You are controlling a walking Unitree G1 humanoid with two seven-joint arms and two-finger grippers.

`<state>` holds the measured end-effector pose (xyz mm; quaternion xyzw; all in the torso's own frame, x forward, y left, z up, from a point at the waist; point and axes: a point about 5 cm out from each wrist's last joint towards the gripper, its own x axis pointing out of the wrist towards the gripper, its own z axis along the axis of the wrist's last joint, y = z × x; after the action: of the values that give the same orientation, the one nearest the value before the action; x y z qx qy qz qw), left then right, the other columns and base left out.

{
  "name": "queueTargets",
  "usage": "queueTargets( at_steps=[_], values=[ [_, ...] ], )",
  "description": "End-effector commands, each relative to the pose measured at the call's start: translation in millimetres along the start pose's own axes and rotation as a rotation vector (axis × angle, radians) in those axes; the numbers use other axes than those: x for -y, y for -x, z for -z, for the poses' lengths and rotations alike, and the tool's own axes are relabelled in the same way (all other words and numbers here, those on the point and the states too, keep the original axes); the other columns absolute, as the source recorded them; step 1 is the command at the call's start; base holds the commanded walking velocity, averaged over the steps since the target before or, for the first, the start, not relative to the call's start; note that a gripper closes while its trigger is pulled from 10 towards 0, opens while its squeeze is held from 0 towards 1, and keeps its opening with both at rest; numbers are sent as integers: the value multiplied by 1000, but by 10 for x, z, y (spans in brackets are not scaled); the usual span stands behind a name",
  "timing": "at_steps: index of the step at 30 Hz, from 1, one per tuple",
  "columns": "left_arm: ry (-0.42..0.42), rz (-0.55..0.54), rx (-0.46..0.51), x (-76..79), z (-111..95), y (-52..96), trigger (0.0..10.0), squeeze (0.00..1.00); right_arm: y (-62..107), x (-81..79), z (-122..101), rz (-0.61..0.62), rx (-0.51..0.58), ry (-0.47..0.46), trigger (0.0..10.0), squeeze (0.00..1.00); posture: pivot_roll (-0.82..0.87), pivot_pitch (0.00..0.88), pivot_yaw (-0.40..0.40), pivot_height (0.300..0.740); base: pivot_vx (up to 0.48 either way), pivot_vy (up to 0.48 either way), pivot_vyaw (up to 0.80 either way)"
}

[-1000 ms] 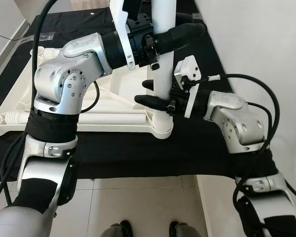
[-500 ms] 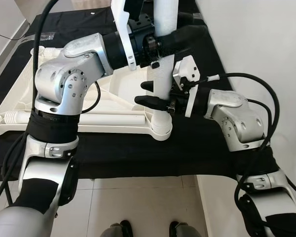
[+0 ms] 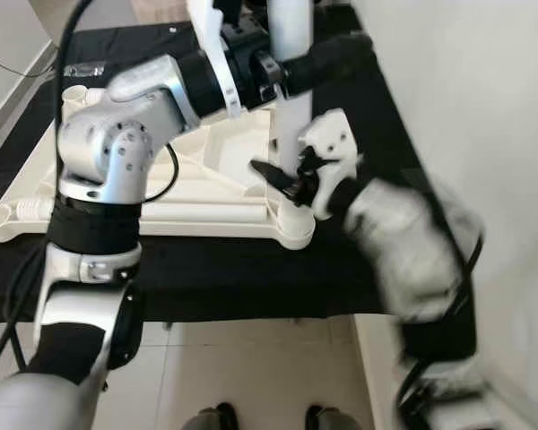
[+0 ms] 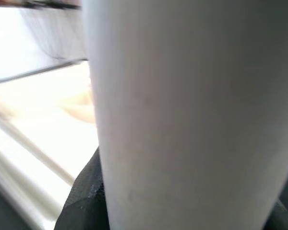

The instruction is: Building children table

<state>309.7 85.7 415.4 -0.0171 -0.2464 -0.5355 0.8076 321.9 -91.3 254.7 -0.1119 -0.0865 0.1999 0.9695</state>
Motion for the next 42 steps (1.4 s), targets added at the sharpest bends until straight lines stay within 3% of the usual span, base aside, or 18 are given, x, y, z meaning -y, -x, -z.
queueTargets(
  at_steps=[1,3,4,9,13,16,18,22,24,26,30,35,42],
  values=[
    [-10,-84,-3,-114,-67,195,10000,0,143,51,434,138,-239,-34,0,0,-83,238,23,740,0,0,0],
    [-10,-84,-3,-114,-67,195,10000,0,143,51,434,138,-239,-34,0,0,-83,238,23,740,0,0,0],
    [-15,-152,-12,-177,-47,329,10000,0,136,-20,444,148,-240,-77,0,0,-67,236,20,740,0,0,0],
    [-19,-195,-11,-220,-59,428,10000,0,132,-15,444,168,-238,-86,0,0,-70,231,21,740,0,0,0],
    [-38,-305,-11,-280,-96,712,10000,0,130,39,455,198,-246,-90,0,0,-69,219,12,740,0,0,0],
    [-37,-333,-12,-292,-95,783,10000,0,132,45,449,216,-246,-94,0,0,-69,219,12,740,0,0,0],
    [-37,-385,-27,-303,-63,912,10000,0,134,47,443,244,-235,-124,0,0,-65,218,14,740,0,0,0],
    [-24,-422,-54,-295,8,1008,10000,0,145,20,432,249,-201,-191,0,0,-58,216,14,740,0,0,0],
    [-19,-430,-61,-288,29,1030,10000,0,147,12,423,248,-189,-208,0,0,-57,217,16,740,0,0,0],
    [-5,-430,-75,-252,90,1041,10000,0,133,-6,361,215,-102,-300,0,0,-57,212,21,740,0,0,0],
    [3,-427,-84,-217,131,1035,10000,0,125,3,295,193,-38,-341,0,0,-57,208,23,740,0,0,0],
    [19,-410,-80,-173,178,950,10000,0,129,3,117,120,67,-318,0,0,-62,202,30,740,0,0,0],
    [26,-392,-80,-146,195,895,10000,0,157,-91,64,10,112,-235,0,0,-62,200,35,740,0,0,0]
  ],
)
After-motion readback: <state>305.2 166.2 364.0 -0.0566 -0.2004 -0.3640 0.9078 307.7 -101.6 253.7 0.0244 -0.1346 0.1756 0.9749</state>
